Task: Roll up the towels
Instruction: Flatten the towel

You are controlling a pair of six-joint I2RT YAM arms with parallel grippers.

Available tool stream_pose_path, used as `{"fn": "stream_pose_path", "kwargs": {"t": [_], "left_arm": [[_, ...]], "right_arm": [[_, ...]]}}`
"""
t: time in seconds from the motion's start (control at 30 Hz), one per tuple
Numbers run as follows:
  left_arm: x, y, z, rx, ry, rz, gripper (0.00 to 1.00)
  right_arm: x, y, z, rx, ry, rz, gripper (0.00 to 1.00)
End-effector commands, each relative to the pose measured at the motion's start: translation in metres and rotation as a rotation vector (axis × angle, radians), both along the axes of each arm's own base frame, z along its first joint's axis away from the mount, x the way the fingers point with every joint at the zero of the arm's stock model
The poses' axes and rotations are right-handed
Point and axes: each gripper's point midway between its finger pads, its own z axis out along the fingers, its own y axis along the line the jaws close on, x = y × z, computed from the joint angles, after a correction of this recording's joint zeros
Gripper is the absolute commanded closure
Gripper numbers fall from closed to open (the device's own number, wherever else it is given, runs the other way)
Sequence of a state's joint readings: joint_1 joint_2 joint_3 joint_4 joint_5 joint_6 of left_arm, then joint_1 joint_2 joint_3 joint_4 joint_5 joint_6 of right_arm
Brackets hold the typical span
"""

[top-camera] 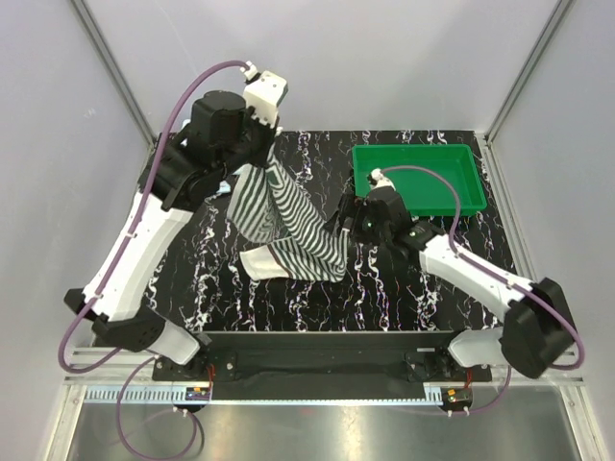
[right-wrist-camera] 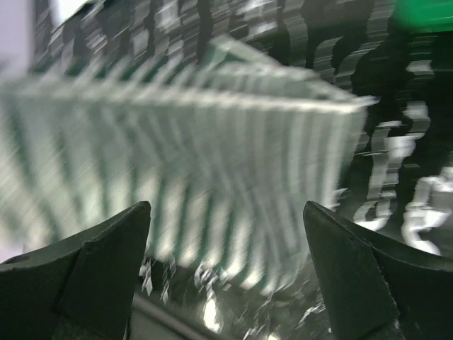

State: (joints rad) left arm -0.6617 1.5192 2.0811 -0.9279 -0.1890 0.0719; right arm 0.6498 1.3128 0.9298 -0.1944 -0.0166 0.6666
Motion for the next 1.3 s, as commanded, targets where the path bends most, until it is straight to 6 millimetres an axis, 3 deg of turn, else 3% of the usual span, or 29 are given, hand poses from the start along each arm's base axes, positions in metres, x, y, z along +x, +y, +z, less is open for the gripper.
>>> {"fn": "stream_pose_path", "kwargs": {"t": [0.0, 0.03, 0.07, 0.1, 0.17, 0.2, 0.27, 0.3, 0.43, 0.6, 0.73, 0.77, 0.87, 0.93, 1.0, 1.13, 1.2, 1.23, 1.27], "left_arm": [[-0.011, 0.027, 0.017, 0.013, -0.082, 0.062, 1.0], [-0.012, 0.032, 0.013, 0.023, -0.083, 0.08, 1.0], [-0.012, 0.035, -0.006, 0.054, -0.053, 0.093, 1.0], [-0.017, 0.046, 0.0, 0.044, -0.076, 0.125, 1.0], [-0.024, 0.056, -0.009, 0.048, -0.07, 0.155, 1.0], [-0.026, 0.059, -0.011, 0.047, -0.066, 0.16, 1.0], [-0.033, 0.062, -0.013, 0.03, -0.067, 0.158, 1.0], [-0.034, 0.063, -0.012, 0.023, -0.069, 0.158, 1.0], [-0.037, 0.065, -0.012, 0.03, -0.07, 0.156, 1.0], [-0.041, 0.069, -0.01, 0.031, -0.075, 0.161, 1.0], [-0.042, 0.074, -0.011, 0.035, -0.081, 0.173, 1.0], [-0.042, 0.074, -0.011, 0.038, -0.081, 0.177, 1.0], [-0.04, 0.074, -0.014, 0.043, -0.073, 0.185, 1.0], [-0.037, 0.074, -0.015, 0.047, -0.067, 0.198, 1.0], [-0.033, 0.076, -0.015, 0.062, -0.064, 0.221, 1.0], [-0.022, 0.076, -0.005, 0.071, -0.07, 0.244, 1.0], [-0.02, 0.076, 0.018, 0.04, -0.107, 0.248, 1.0], [-0.016, 0.074, 0.019, 0.048, -0.098, 0.251, 1.0], [-0.016, 0.075, 0.026, 0.04, -0.107, 0.258, 1.0]], "right_arm": [[0.041, -0.045, -0.015, -0.05, 0.038, -0.251, 0.04], [0.041, -0.06, -0.031, -0.055, 0.088, -0.306, 0.05], [0.046, -0.072, -0.039, -0.039, 0.115, -0.359, 0.09], [0.047, -0.073, -0.047, -0.021, 0.143, -0.385, 0.11], [0.046, -0.066, -0.059, -0.019, 0.17, -0.351, 0.17], [0.046, -0.062, -0.075, -0.037, 0.214, -0.339, 0.19], [0.048, -0.051, -0.083, -0.04, 0.25, -0.301, 0.22], [0.045, -0.044, -0.098, -0.065, 0.283, -0.285, 0.22], [0.045, -0.023, -0.117, -0.098, 0.321, -0.247, 0.21], [0.05, -0.014, -0.137, -0.086, 0.352, -0.251, 0.26], [0.051, -0.012, -0.143, -0.086, 0.361, -0.251, 0.61], [0.051, -0.012, -0.142, -0.085, 0.358, -0.254, 0.74], [0.05, -0.018, -0.136, -0.104, 0.347, -0.266, 0.98], [0.051, -0.023, -0.117, -0.112, 0.308, -0.272, 1.0], [0.051, -0.04, -0.093, -0.162, 0.256, -0.31, 1.0], [0.063, -0.07, -0.021, -0.205, 0.114, -0.384, 1.0], [0.063, -0.088, 0.012, -0.218, 0.061, -0.409, 1.0], [0.071, -0.095, 0.041, -0.202, 0.01, -0.44, 1.0], [0.065, -0.105, 0.058, -0.225, -0.011, -0.443, 1.0]]}}
